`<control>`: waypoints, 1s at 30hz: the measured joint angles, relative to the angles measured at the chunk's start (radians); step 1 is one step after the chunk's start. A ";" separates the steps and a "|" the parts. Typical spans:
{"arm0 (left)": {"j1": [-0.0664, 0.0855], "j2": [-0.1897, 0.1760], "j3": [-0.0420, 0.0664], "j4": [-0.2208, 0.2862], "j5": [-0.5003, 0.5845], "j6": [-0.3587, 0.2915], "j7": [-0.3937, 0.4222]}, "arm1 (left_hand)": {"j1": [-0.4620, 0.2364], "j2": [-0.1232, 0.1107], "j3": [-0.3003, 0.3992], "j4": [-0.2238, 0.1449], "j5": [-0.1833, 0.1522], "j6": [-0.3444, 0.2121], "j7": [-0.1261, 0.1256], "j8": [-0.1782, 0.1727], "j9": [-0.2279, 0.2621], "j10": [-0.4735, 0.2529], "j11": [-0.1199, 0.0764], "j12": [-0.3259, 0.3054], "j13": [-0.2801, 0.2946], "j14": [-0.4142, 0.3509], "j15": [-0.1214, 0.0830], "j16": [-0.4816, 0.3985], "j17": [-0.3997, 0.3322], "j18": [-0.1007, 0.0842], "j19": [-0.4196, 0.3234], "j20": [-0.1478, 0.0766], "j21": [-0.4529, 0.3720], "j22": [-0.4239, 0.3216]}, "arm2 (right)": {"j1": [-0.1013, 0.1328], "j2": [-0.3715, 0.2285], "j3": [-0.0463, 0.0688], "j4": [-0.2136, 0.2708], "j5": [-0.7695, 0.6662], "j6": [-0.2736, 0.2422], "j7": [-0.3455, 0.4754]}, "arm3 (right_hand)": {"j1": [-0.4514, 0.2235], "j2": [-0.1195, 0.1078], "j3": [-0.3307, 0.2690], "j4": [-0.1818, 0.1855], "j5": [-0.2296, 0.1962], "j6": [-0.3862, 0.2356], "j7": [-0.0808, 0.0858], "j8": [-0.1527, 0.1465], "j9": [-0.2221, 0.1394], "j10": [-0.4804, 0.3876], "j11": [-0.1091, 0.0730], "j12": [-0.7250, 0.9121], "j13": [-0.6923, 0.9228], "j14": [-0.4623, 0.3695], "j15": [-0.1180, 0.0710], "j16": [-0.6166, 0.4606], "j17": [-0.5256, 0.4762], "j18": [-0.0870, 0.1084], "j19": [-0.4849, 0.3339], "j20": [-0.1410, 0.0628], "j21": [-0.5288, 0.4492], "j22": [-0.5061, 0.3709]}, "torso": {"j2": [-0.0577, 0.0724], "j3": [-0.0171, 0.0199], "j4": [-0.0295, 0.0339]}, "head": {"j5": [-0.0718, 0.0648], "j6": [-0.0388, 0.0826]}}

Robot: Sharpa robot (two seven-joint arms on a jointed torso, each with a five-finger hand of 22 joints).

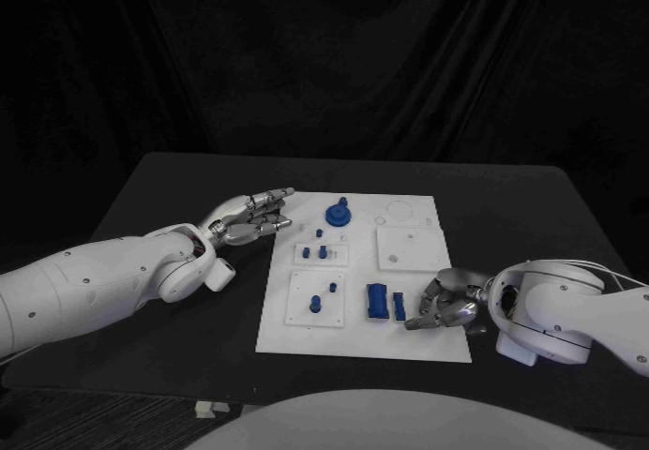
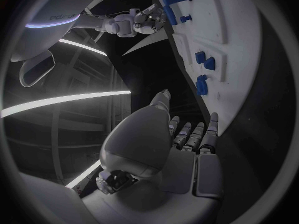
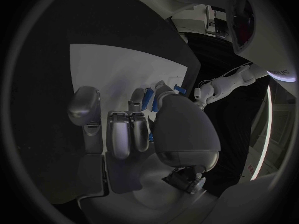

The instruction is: Assemble the parts on the task board

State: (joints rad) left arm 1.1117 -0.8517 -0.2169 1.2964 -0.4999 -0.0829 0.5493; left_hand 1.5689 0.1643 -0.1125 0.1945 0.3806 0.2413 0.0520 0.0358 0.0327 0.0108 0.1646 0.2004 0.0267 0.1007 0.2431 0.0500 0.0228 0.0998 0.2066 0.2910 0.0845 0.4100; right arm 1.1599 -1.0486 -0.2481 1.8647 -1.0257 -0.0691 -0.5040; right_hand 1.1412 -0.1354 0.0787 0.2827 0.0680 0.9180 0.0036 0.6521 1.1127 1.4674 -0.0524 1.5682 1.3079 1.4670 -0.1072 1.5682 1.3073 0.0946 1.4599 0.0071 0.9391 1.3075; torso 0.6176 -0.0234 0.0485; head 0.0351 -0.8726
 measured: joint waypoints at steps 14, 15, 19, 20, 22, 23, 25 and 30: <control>-0.002 0.001 0.000 -0.002 0.000 0.001 0.000 | 0.000 0.000 0.000 0.000 0.000 0.000 0.000 0.000 0.000 0.000 0.000 0.000 0.000 0.000 0.000 0.000 0.000 0.000 0.000 0.000 0.000 0.001 | -0.005 0.022 0.000 -0.036 -0.030 -0.001 0.007 | -0.018 0.028 0.000 0.000 -0.007 -0.004 -0.004 0.030 0.035 0.000 -0.007 0.000 0.000 0.002 -0.005 0.000 0.000 0.000 0.000 -0.007 0.005 0.000 | 0.000 0.0000 0.0015 | 0.002 0.000; -0.002 0.001 0.000 -0.003 0.000 0.001 0.000 | 0.000 0.000 0.000 0.000 0.000 0.000 0.000 0.000 0.000 0.000 0.000 0.000 0.000 0.000 0.000 0.000 0.000 0.000 0.000 0.000 0.000 0.001 | -0.005 0.024 0.000 -0.039 -0.031 -0.001 0.007 | -0.022 0.032 -0.002 0.002 -0.007 -0.004 -0.004 0.030 0.035 0.001 -0.009 0.000 0.000 0.002 -0.005 0.000 0.000 0.000 0.000 -0.007 0.005 0.000 | 0.000 0.0000 0.0017 | 0.002 0.000; -0.002 0.002 0.000 -0.003 0.000 0.002 0.000 | 0.000 0.000 0.000 0.000 0.001 0.000 0.000 0.000 0.000 0.000 0.000 0.000 0.000 0.000 0.000 0.000 0.000 0.000 0.000 0.000 0.000 0.001 | -0.008 0.032 0.000 -0.048 -0.033 -0.001 0.008 | -0.028 0.039 -0.003 0.003 -0.012 -0.004 -0.004 0.035 0.039 0.001 -0.009 0.000 0.000 0.000 -0.007 0.000 0.000 0.000 0.000 -0.007 0.005 0.000 | 0.000 0.0000 0.0021 | 0.002 0.000; -0.002 0.002 0.000 -0.003 0.000 0.002 0.000 | 0.000 0.000 0.000 0.000 0.004 0.000 0.000 0.000 0.000 0.000 0.000 0.000 0.000 0.000 0.000 0.000 0.000 0.000 0.002 0.002 0.000 0.001 | -0.009 0.033 0.000 -0.050 -0.034 -0.001 0.008 | -0.032 0.042 -0.003 0.003 -0.012 -0.004 -0.004 0.035 0.041 -0.001 -0.011 0.000 0.000 -0.001 -0.008 0.000 0.000 0.000 0.000 -0.007 0.005 0.000 | 0.000 -0.0001 0.0021 | 0.003 0.000; -0.003 0.002 0.000 -0.003 0.000 0.002 0.000 | 0.000 0.000 0.000 0.000 0.004 0.000 0.000 0.000 0.000 0.000 0.000 0.000 0.000 0.000 0.000 0.000 0.000 0.000 0.004 0.004 0.000 0.001 | -0.010 0.036 0.000 -0.053 -0.035 -0.001 0.009 | -0.034 0.043 -0.006 0.006 -0.012 -0.004 -0.004 0.035 0.041 -0.002 -0.012 0.000 0.000 -0.001 -0.008 0.000 0.000 0.000 0.000 -0.007 0.005 0.000 | 0.000 -0.0001 0.0020 | 0.005 0.000; -0.003 0.002 0.000 -0.004 0.000 0.003 0.000 | 0.000 0.000 0.000 0.000 0.004 0.000 0.000 0.000 0.000 0.000 0.000 0.000 0.000 0.000 0.000 0.000 0.000 0.000 0.004 0.004 0.000 0.001 | -0.010 0.038 0.000 -0.055 -0.035 -0.001 0.009 | -0.036 0.045 -0.006 0.006 -0.012 -0.004 -0.004 0.037 0.042 -0.002 -0.012 0.000 0.000 -0.001 -0.008 0.000 0.000 0.000 0.000 -0.007 0.005 0.000 | 0.000 -0.0002 0.0020 | 0.006 0.000; -0.003 0.002 0.000 -0.004 0.000 0.003 0.000 | 0.000 0.000 0.000 0.000 0.004 0.000 0.000 0.000 0.000 0.000 0.000 0.000 0.000 0.000 0.000 0.000 0.000 0.000 0.004 0.004 0.000 0.001 | -0.011 0.042 0.000 -0.058 -0.035 -0.001 0.009 | -0.042 0.046 -0.006 0.006 -0.012 -0.004 -0.004 0.039 0.043 -0.002 -0.012 0.000 0.000 -0.001 -0.008 0.000 0.000 0.000 0.000 -0.007 0.005 0.000 | 0.000 -0.0003 0.0018 | 0.006 0.000; -0.003 0.002 0.000 -0.005 0.000 0.004 -0.001 | 0.000 0.000 0.000 0.000 0.004 0.000 0.000 0.000 0.000 0.000 0.000 0.000 0.000 0.000 0.000 0.000 0.000 0.000 0.004 0.004 0.000 0.001 | -0.011 0.051 0.000 -0.064 -0.036 -0.001 0.009 | -0.054 0.050 -0.006 0.006 -0.012 -0.004 -0.004 0.041 0.046 -0.002 -0.012 0.000 0.000 -0.001 -0.008 0.000 0.000 0.000 0.003 -0.011 0.005 0.000 | 0.000 -0.0005 0.0014 | 0.004 0.000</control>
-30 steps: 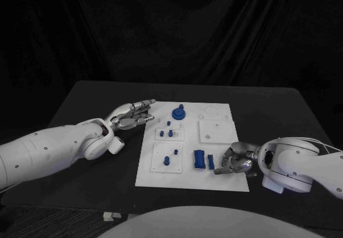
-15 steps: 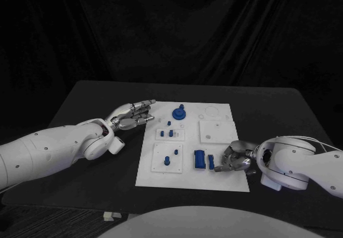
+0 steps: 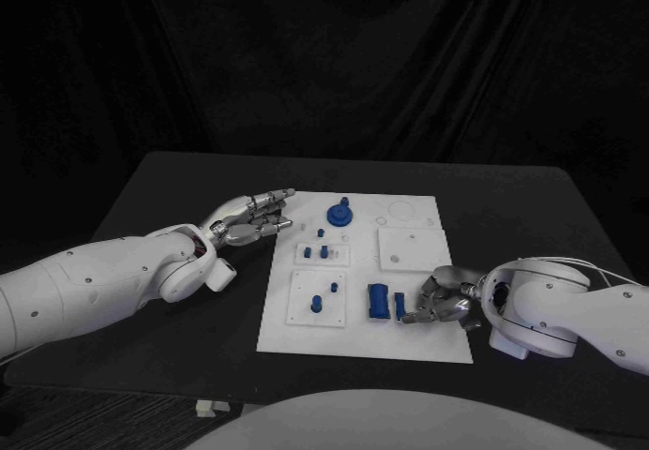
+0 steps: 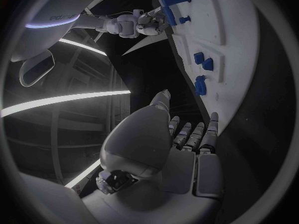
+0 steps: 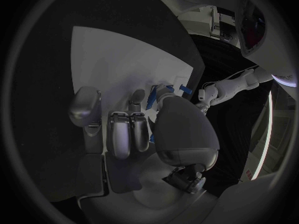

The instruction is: Assemble the parts on the task board

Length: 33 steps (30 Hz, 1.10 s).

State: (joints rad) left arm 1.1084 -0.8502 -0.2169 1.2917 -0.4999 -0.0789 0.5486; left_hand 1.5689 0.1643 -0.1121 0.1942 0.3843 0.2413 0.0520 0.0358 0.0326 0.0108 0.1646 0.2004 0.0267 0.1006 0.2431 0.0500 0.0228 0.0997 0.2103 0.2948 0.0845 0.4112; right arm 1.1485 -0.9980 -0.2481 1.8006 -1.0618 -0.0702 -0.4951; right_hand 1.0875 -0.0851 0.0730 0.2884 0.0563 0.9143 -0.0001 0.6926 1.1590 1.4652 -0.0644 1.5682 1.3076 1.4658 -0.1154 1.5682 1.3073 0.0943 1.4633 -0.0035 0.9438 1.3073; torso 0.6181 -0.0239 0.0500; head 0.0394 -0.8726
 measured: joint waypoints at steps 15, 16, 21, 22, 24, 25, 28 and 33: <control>-0.001 0.000 0.000 0.000 0.000 0.002 -0.001 | 0.004 0.004 0.002 -0.002 0.000 0.000 0.000 0.000 0.000 0.003 0.003 0.000 0.000 0.000 0.000 0.000 0.000 0.000 0.000 0.000 0.000 0.000 | -0.005 0.017 0.001 -0.024 0.003 0.008 -0.001 | 0.091 0.054 0.007 -0.093 -0.004 0.013 -0.013 0.023 0.020 0.000 -0.007 0.000 0.000 0.000 -0.007 0.000 0.000 0.000 -0.007 -0.007 0.000 0.000 | -0.001 0.0002 0.0001 | 0.003 0.000; -0.001 0.000 0.000 0.000 0.000 0.002 -0.001 | 0.004 0.004 0.002 -0.002 0.000 0.000 0.000 0.000 0.000 0.003 0.003 0.000 0.000 0.000 0.000 0.000 0.000 0.000 0.000 0.000 0.000 0.000 | -0.005 0.018 0.002 -0.025 0.004 0.009 -0.001 | 0.100 0.054 0.006 -0.100 -0.004 0.014 -0.014 0.023 0.022 0.000 -0.007 0.000 0.000 0.000 -0.007 0.000 0.000 0.000 -0.007 -0.007 -0.003 0.000 | -0.001 0.0002 0.0001 | 0.004 0.000; -0.001 -0.001 0.000 0.000 0.000 0.003 -0.002 | 0.004 0.004 0.005 -0.005 0.006 0.000 0.007 0.000 0.000 0.003 0.003 0.000 0.000 0.000 0.000 0.000 0.000 0.000 0.000 0.000 0.000 -0.002 | -0.007 0.020 0.003 -0.026 0.006 0.013 0.001 | 0.121 0.049 -0.001 -0.120 -0.004 0.014 -0.014 0.023 0.022 0.000 -0.007 0.000 0.000 0.000 -0.007 0.000 0.000 0.000 -0.007 -0.007 -0.009 0.001 | -0.001 0.0002 0.0001 | 0.005 0.000; -0.001 -0.001 0.000 0.001 0.000 0.003 -0.002 | 0.004 0.004 0.005 -0.005 0.007 0.000 0.007 0.000 0.000 0.003 0.003 0.000 0.000 0.000 0.000 0.000 0.000 0.000 0.000 0.000 0.000 -0.002 | -0.008 0.020 0.004 -0.026 0.007 0.014 0.002 | 0.124 0.051 -0.001 -0.120 -0.004 0.014 -0.014 0.023 0.022 0.000 -0.007 0.000 0.000 0.000 -0.007 0.000 0.000 0.000 -0.007 -0.007 -0.009 0.001 | -0.001 0.0001 0.0001 | 0.005 0.000; -0.001 -0.001 0.000 0.001 0.000 0.003 -0.002 | 0.004 0.004 0.008 -0.008 0.007 0.000 0.007 0.000 0.000 0.003 0.003 0.000 0.000 0.000 0.000 0.000 0.000 0.000 0.000 0.000 0.000 -0.002 | -0.009 0.019 0.004 -0.026 0.008 0.015 0.004 | 0.128 0.047 -0.007 -0.127 -0.006 0.014 -0.015 0.023 0.022 0.000 -0.007 0.000 0.000 0.000 -0.007 0.000 0.000 0.000 -0.007 -0.007 -0.014 0.001 | -0.001 0.0000 0.0001 | 0.005 0.000; -0.001 -0.001 0.000 0.001 0.000 0.003 -0.002 | 0.004 0.004 0.008 -0.008 0.007 0.000 0.007 0.000 0.000 0.003 0.003 0.000 0.000 0.000 0.000 0.000 0.000 0.000 0.000 0.000 0.000 -0.002 | -0.009 0.019 0.004 -0.026 0.008 0.015 0.005 | 0.128 0.047 -0.011 -0.130 -0.006 0.014 -0.014 0.023 0.022 0.000 -0.007 0.000 0.000 0.000 -0.007 0.000 0.000 0.000 -0.007 -0.007 -0.015 0.001 | -0.001 0.0000 0.0001 | 0.004 0.000; -0.002 -0.002 0.000 0.001 0.000 0.003 -0.003 | 0.004 0.004 0.008 -0.008 0.011 0.000 0.007 0.000 0.000 0.003 0.003 0.000 0.000 0.000 0.000 0.000 0.000 0.000 0.000 0.000 0.000 -0.002 | -0.012 0.017 0.004 -0.026 0.008 0.016 0.007 | 0.137 0.037 -0.022 -0.139 -0.006 0.015 -0.014 0.023 0.022 0.000 -0.007 0.000 0.000 0.000 -0.007 0.000 0.000 0.000 -0.007 -0.007 -0.015 0.001 | -0.001 0.0001 0.0003 | 0.003 0.000; -0.002 -0.004 0.000 0.002 0.000 0.003 -0.002 | 0.004 0.004 0.008 -0.008 0.012 0.000 0.007 0.000 0.000 0.003 0.003 0.000 0.000 0.000 0.000 0.000 0.000 0.000 0.000 0.000 0.004 -0.001 | -0.015 0.005 0.002 -0.020 0.008 0.016 0.018 | 0.119 -0.005 -0.057 -0.132 -0.006 0.011 -0.011 0.016 0.022 0.000 -0.007 0.000 0.000 0.000 -0.007 0.000 0.000 0.000 -0.007 -0.007 -0.018 0.001 | -0.001 0.0003 0.0004 | 0.002 0.000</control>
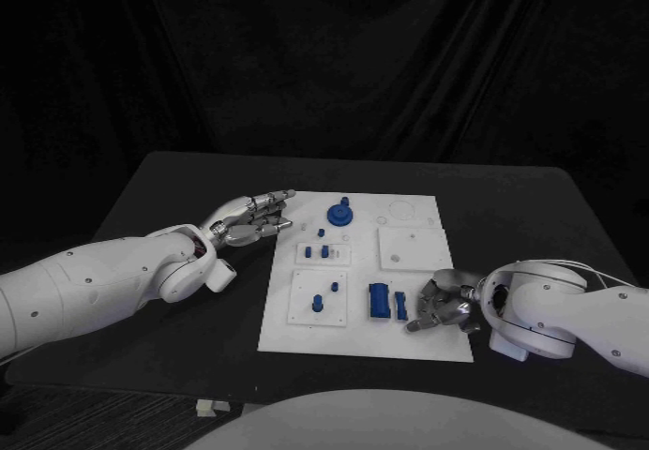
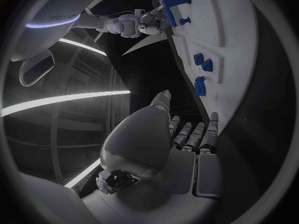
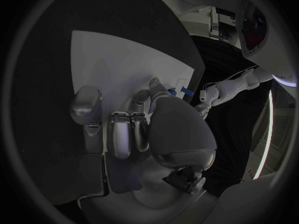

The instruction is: Assemble the parts on the task board

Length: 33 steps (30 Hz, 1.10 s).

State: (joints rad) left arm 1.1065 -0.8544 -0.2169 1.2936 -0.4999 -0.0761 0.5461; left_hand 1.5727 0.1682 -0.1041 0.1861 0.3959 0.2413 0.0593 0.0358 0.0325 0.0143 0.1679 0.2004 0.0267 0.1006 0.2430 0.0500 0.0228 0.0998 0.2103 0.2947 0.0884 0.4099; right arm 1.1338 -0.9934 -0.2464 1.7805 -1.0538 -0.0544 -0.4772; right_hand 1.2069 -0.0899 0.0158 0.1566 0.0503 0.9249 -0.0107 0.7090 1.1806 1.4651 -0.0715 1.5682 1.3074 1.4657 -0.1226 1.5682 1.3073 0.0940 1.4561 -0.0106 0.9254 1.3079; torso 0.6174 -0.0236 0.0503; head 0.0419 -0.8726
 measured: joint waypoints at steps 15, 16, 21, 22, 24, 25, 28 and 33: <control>-0.006 -0.022 0.000 0.020 0.000 -0.024 0.049 | -0.010 -0.010 -0.018 0.029 -0.008 0.059 0.018 0.014 0.008 0.022 0.003 0.063 0.009 -0.004 -0.029 0.004 0.001 -0.016 0.005 -0.002 0.000 -0.019 | 0.023 -0.108 -0.002 0.032 0.018 -0.145 0.191 | -0.144 -0.101 -0.235 0.139 0.003 -0.079 0.029 -0.044 -0.008 0.002 0.021 0.000 0.000 0.000 0.021 -0.053 0.000 0.043 -0.112 0.020 -0.293 0.000 | -0.002 -0.0005 -0.0017 | -0.015 0.000; -0.006 -0.022 0.000 0.021 0.000 -0.029 0.056 | -0.024 -0.015 -0.029 0.053 -0.014 0.072 0.021 0.014 0.008 0.028 0.003 0.077 0.010 -0.008 -0.040 0.004 0.001 -0.016 -0.003 -0.006 0.000 -0.030 | 0.025 -0.114 -0.001 0.032 0.027 -0.165 0.214 | -0.155 -0.091 -0.226 0.143 0.003 -0.090 0.040 -0.062 -0.023 0.001 0.035 0.000 0.000 0.000 0.035 -0.094 -0.001 0.062 -0.166 0.030 -0.422 -0.001 | -0.004 -0.0005 -0.0022 | -0.016 0.000; -0.007 -0.019 0.000 0.031 0.000 -0.058 0.092 | -0.076 -0.017 -0.097 0.106 -0.046 0.143 0.045 0.026 0.013 0.051 -0.031 0.119 0.012 -0.030 -0.097 -0.005 -0.003 0.026 -0.069 -0.030 -0.031 -0.106 | 0.029 -0.140 -0.002 0.012 0.116 -0.289 0.373 | -0.137 0.050 -0.194 0.137 0.039 -0.124 0.094 -0.164 -0.168 -0.333 0.113 -0.428 -0.106 -0.320 0.109 -0.688 -0.598 0.079 -0.342 0.113 -0.781 -0.197 | -0.017 0.0000 -0.0047 | -0.015 0.000; -0.007 -0.019 0.000 0.035 0.000 -0.066 0.097 | -0.076 -0.017 -0.103 0.105 -0.046 0.166 0.041 0.031 0.015 0.054 -0.036 0.126 0.013 -0.032 -0.104 -0.005 -0.003 0.034 -0.085 -0.033 -0.038 -0.127 | 0.029 -0.144 -0.002 0.007 0.147 -0.317 0.417 | -0.109 0.071 -0.196 0.136 0.051 -0.135 0.111 -0.181 -0.199 -0.447 0.125 -0.561 -0.199 -0.359 0.125 -0.799 -0.672 0.079 -0.365 0.135 -0.827 -0.252 | -0.020 0.0001 -0.0053 | -0.013 0.000; -0.007 -0.019 0.000 0.042 0.000 -0.077 0.103 | -0.066 -0.014 -0.107 0.106 -0.038 0.208 0.034 0.036 0.017 0.062 -0.046 0.139 0.013 -0.035 -0.114 -0.005 -0.003 0.041 -0.109 -0.040 -0.047 -0.158 | 0.029 -0.151 -0.002 0.001 0.198 -0.354 0.487 | -0.058 0.092 -0.208 0.131 0.074 -0.166 0.141 -0.204 -0.252 -0.617 0.165 -0.732 -0.325 -0.461 0.182 -0.970 -0.776 0.079 -0.478 0.176 -0.854 -0.362 | -0.027 0.0006 -0.0065 | -0.008 0.000; -0.007 -0.020 0.000 0.047 0.000 -0.083 0.107 | -0.057 -0.016 -0.109 0.105 -0.031 0.217 0.034 0.036 0.017 0.064 -0.054 0.144 0.014 -0.036 -0.122 -0.005 -0.003 0.056 -0.115 -0.046 -0.047 -0.164 | 0.029 -0.154 -0.002 -0.003 0.237 -0.375 0.537 | -0.039 0.097 -0.214 0.132 0.085 -0.181 0.149 -0.212 -0.272 -0.677 0.192 -0.789 -0.371 -0.510 0.211 -1.034 -0.818 0.079 -0.536 0.197 -0.861 -0.410 | -0.030 0.0007 -0.0072 | -0.006 0.000; -0.007 -0.023 0.000 0.054 0.000 -0.098 0.115 | -0.050 -0.022 -0.117 0.107 -0.028 0.212 0.031 0.034 0.016 0.064 -0.065 0.146 0.014 -0.047 -0.136 -0.016 -0.007 0.056 -0.125 -0.056 -0.047 -0.175 | 0.029 -0.157 -0.002 -0.017 0.330 -0.404 0.657 | -0.002 0.096 -0.227 0.135 0.105 -0.270 0.152 -0.274 -0.363 -0.824 0.270 -0.950 -0.525 -0.661 0.289 -1.209 -0.946 0.060 -0.709 0.255 -0.866 -0.553 | -0.038 0.0019 -0.0108 | 0.002 0.000; -0.007 -0.016 0.001 0.053 0.000 -0.115 0.122 | -0.042 -0.014 -0.131 0.106 -0.028 0.068 -0.053 -0.001 0.002 0.053 -0.192 0.052 0.006 -0.088 -0.130 -0.045 -0.018 0.071 -0.135 -0.066 -0.051 -0.192 | 0.022 -0.148 -0.001 -0.053 0.451 -0.400 0.816 | -0.021 -0.047 -0.192 0.145 0.121 -0.522 0.070 -0.480 -0.630 -1.215 0.211 -1.246 -0.826 -1.152 0.241 -1.484 -1.175 -0.025 -1.322 0.303 -0.901 -1.111 | -0.046 0.0043 -0.0143 | 0.006 0.000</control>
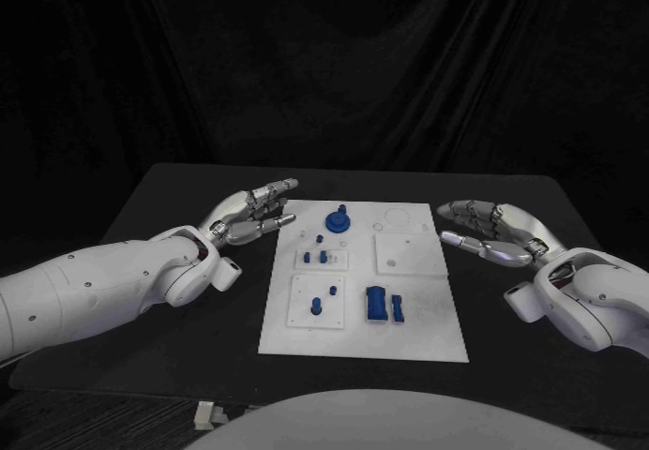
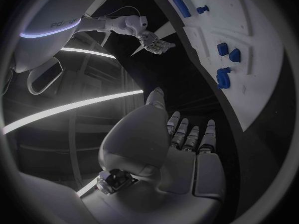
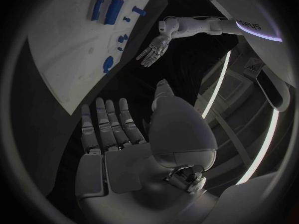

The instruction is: Assemble the parts on the task board

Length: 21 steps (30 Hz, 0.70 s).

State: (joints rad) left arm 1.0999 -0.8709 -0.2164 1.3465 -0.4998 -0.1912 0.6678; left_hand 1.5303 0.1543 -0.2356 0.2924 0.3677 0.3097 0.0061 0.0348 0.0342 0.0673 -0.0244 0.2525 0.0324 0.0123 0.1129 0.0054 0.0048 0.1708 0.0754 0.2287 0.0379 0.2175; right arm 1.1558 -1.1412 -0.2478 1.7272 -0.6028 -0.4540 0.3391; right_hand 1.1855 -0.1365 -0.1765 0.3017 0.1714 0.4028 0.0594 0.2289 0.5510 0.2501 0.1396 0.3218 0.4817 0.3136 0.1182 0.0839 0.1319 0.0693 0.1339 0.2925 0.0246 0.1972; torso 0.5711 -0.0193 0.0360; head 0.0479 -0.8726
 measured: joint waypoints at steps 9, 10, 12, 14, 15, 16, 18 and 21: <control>0.000 0.014 0.000 -0.010 0.000 -0.008 0.005 | -0.001 0.010 -0.022 0.000 0.000 -0.062 -0.050 0.000 -0.004 -0.018 -0.058 -0.165 -0.014 -0.012 -0.009 0.000 -0.004 0.000 -0.005 -0.005 0.000 -0.014 | -0.037 0.026 -0.001 -0.054 0.099 0.067 0.132 | -0.002 -0.060 -0.035 -0.001 0.004 -0.202 -0.187 -0.119 -0.266 -0.228 -0.191 -0.228 -0.329 -0.309 -0.065 -0.080 -0.129 0.000 -0.129 -0.018 -0.018 -0.175 | -0.004 0.0096 0.0026 | -0.007 0.000; 0.000 0.015 0.000 -0.011 0.000 -0.008 0.005 | -0.001 0.010 -0.022 0.000 0.000 -0.063 -0.049 0.000 -0.004 -0.020 -0.055 -0.169 -0.014 -0.012 -0.009 0.000 -0.004 0.000 -0.005 -0.005 0.000 -0.015 | -0.042 0.030 -0.001 -0.059 0.105 0.076 0.141 | -0.003 -0.059 -0.030 0.000 -0.002 -0.206 -0.192 -0.125 -0.283 -0.232 -0.197 -0.233 -0.339 -0.311 -0.067 -0.080 -0.130 0.000 -0.131 -0.024 -0.018 -0.179 | -0.004 0.0107 0.0035 | -0.009 0.000; 0.000 0.016 0.000 -0.013 0.000 -0.008 0.005 | -0.001 0.010 -0.022 0.000 0.000 -0.067 -0.045 0.000 -0.004 -0.020 -0.045 -0.172 -0.014 -0.012 -0.009 0.000 -0.004 0.000 -0.005 -0.005 0.000 -0.015 | -0.049 0.033 -0.001 -0.065 0.113 0.088 0.151 | -0.006 -0.044 -0.026 0.001 -0.006 -0.218 -0.192 -0.137 -0.320 -0.234 -0.199 -0.236 -0.356 -0.312 -0.068 -0.080 -0.131 0.000 -0.132 -0.044 -0.018 -0.187 | -0.004 0.0128 0.0052 | -0.010 0.000; 0.000 0.016 0.000 -0.014 0.000 -0.007 0.006 | -0.001 0.010 -0.022 0.000 0.000 -0.067 -0.045 0.000 -0.004 -0.020 -0.045 -0.172 -0.014 -0.012 -0.009 0.000 -0.004 0.000 -0.005 -0.005 0.000 -0.015 | -0.055 0.034 -0.001 -0.069 0.121 0.100 0.161 | -0.004 -0.039 -0.020 0.000 -0.008 -0.219 -0.193 -0.144 -0.346 -0.235 -0.204 -0.236 -0.368 -0.314 -0.070 -0.080 -0.131 0.000 -0.133 -0.067 -0.018 -0.194 | -0.004 0.0135 0.0058 | -0.011 0.000; 0.000 0.017 0.000 -0.014 0.000 -0.007 0.006 | 0.002 0.013 -0.022 0.000 0.000 -0.067 -0.045 0.000 -0.004 -0.020 -0.045 -0.172 -0.014 -0.012 -0.009 0.000 -0.004 0.000 -0.005 -0.005 0.000 -0.016 | -0.057 0.034 -0.001 -0.070 0.123 0.105 0.165 | -0.004 -0.034 -0.020 0.000 -0.011 -0.219 -0.193 -0.144 -0.354 -0.233 -0.206 -0.236 -0.372 -0.314 -0.075 -0.080 -0.131 0.001 -0.134 -0.076 -0.018 -0.195 | -0.005 0.0136 0.0058 | -0.011 0.000; 0.000 0.017 0.000 -0.014 0.000 -0.007 0.006 | 0.005 0.016 -0.022 0.000 0.000 -0.067 -0.045 0.000 -0.004 -0.020 -0.045 -0.172 -0.014 -0.012 -0.009 0.000 -0.004 0.000 -0.005 -0.005 0.000 -0.017 | -0.058 0.034 -0.001 -0.071 0.126 0.109 0.168 | -0.007 -0.029 -0.014 0.000 -0.011 -0.219 -0.193 -0.148 -0.362 -0.234 -0.206 -0.236 -0.376 -0.313 -0.077 -0.080 -0.131 0.000 -0.134 -0.082 -0.018 -0.196 | -0.005 0.0136 0.0058 | -0.011 0.000; 0.000 0.018 0.000 -0.015 0.000 -0.007 0.006 | 0.005 0.016 -0.022 0.000 0.000 -0.071 -0.042 0.000 -0.004 -0.019 -0.037 -0.177 -0.014 -0.012 -0.009 0.000 -0.004 0.000 -0.005 -0.005 0.000 -0.018 | -0.060 0.034 -0.001 -0.073 0.131 0.116 0.175 | -0.008 -0.022 -0.007 0.000 -0.011 -0.216 -0.189 -0.151 -0.374 -0.234 -0.206 -0.236 -0.382 -0.313 -0.077 -0.080 -0.131 0.000 -0.135 -0.092 -0.018 -0.196 | -0.005 0.0135 0.0062 | -0.011 0.000; 0.000 0.019 0.000 -0.015 0.000 -0.006 0.007 | 0.009 0.020 -0.022 0.000 0.000 -0.067 -0.038 0.000 -0.004 -0.019 -0.030 -0.181 -0.015 -0.012 -0.009 0.000 -0.004 0.000 -0.005 -0.005 0.000 -0.018 | -0.062 0.035 -0.001 -0.075 0.136 0.125 0.183 | -0.013 0.007 0.011 -0.001 -0.016 -0.213 -0.186 -0.155 -0.387 -0.234 -0.206 -0.236 -0.389 -0.313 -0.077 -0.080 -0.131 0.018 -0.135 -0.102 -0.018 -0.196 | -0.005 0.0137 0.0066 | -0.011 0.000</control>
State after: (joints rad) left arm 1.0999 -0.8524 -0.2168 1.3315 -0.4998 -0.1972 0.6744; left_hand 1.5397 0.1748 -0.2576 0.2924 0.3677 0.2431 -0.0318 0.0347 0.0306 0.0483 -0.0549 0.0715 0.0176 0.0002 0.1036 0.0056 0.0008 0.1707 0.0701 0.2233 0.0379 0.2000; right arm 1.0935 -1.1066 -0.2491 1.6525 -0.4673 -0.3295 0.5220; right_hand 1.1722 -0.1297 -0.1657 0.3003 0.1559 0.1902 -0.1270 0.0743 0.1636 0.0165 -0.0663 0.0861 0.0929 0.0010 0.0416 0.0043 0.0009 0.0868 -0.0007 0.1902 0.0064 0.0009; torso 0.5665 -0.0056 0.0427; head 0.0367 -0.8726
